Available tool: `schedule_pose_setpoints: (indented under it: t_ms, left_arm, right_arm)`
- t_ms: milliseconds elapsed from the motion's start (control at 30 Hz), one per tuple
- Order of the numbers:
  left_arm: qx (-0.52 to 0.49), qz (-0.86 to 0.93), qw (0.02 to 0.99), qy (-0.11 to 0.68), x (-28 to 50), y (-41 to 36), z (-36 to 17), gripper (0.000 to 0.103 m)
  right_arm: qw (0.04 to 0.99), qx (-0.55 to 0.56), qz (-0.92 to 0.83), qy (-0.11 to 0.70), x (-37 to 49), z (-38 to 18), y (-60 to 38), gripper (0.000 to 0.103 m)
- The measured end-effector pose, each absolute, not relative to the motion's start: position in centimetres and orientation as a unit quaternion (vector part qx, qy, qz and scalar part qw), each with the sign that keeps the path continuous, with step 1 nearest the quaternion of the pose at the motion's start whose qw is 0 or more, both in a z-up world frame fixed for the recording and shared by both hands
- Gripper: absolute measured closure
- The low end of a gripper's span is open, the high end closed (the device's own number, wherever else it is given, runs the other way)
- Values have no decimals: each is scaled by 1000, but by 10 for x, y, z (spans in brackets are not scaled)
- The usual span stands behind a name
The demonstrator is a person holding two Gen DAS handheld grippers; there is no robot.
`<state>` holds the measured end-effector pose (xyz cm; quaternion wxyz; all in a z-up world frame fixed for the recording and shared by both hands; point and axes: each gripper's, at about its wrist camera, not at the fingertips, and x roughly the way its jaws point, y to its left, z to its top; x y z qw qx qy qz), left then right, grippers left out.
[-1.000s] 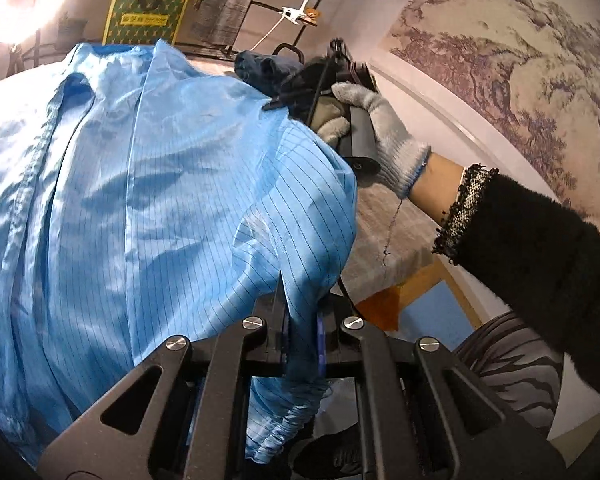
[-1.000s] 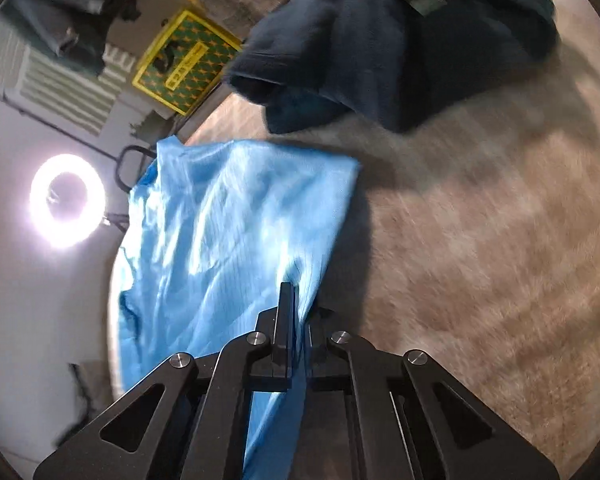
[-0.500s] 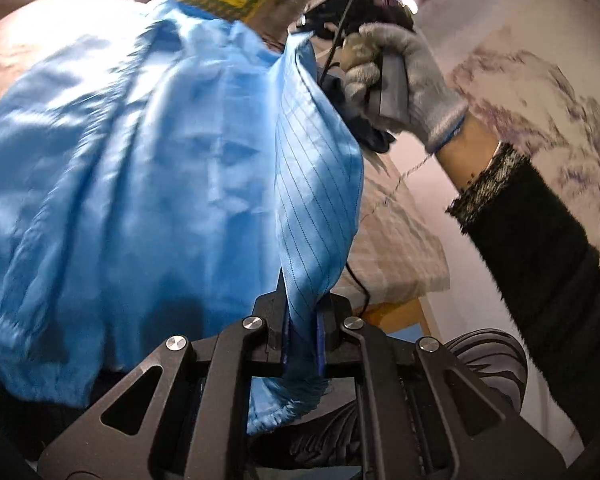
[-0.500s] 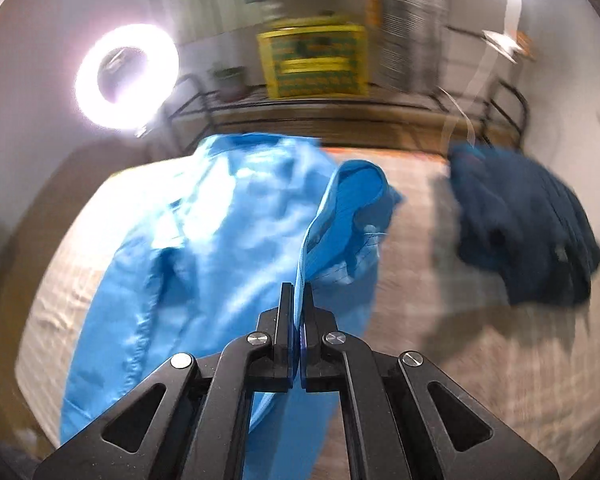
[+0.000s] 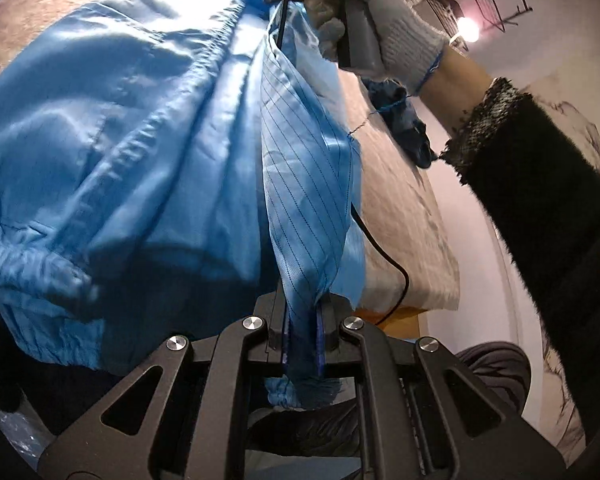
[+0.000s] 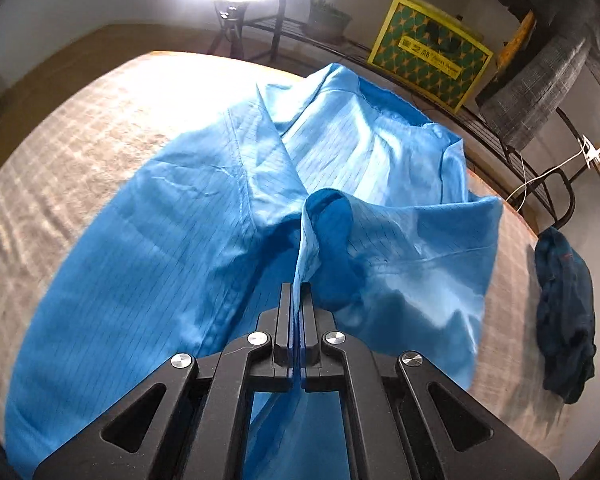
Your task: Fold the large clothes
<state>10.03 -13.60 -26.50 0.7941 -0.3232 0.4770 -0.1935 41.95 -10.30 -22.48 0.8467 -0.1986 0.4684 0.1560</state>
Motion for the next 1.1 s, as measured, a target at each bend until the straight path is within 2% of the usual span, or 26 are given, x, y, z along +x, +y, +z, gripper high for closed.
schedule_pose_setpoints:
  t_ms: [200,367,533,600,633,667,733,867,1100]
  left_arm:
    - [-328,-187,786,490,101,-132,-275,96]
    - [-323,-192,785,493,104,-130,-279,96]
    - [-309,-187,792,492,103,-133,-271,95]
    - [-308,-188,792,493,109,-135,-262,91]
    - [-303,-187,795,492,106,-134,-259,85]
    - [-296,-186,798,492,102,-130,-256,74]
    - [-290,-189,801,489,97,-124,-250,64]
    - [-273,-200,806,486,82,-110,-234,59]
    - [-259,-156,827,474,75,-51,-216,54]
  right_arm:
    - [834,-129,192,502,441,-230,-109,100]
    - [834,-46,232,499,427,-201,-143,78]
    - [851,10,240,466,391,-149,-199,77]
    - [857,16,245,453,370,-130,-220,77]
    - [861,16,242,446,358,-121,-231,77]
    - [863,20,240,444,343,-113,-243,77]
    - [865,27,240,441,316,-105,-262,77]
    - [863,38,233,446,257,-108,-293,68]
    - [811,81,227,533,168,-178,-305,58]
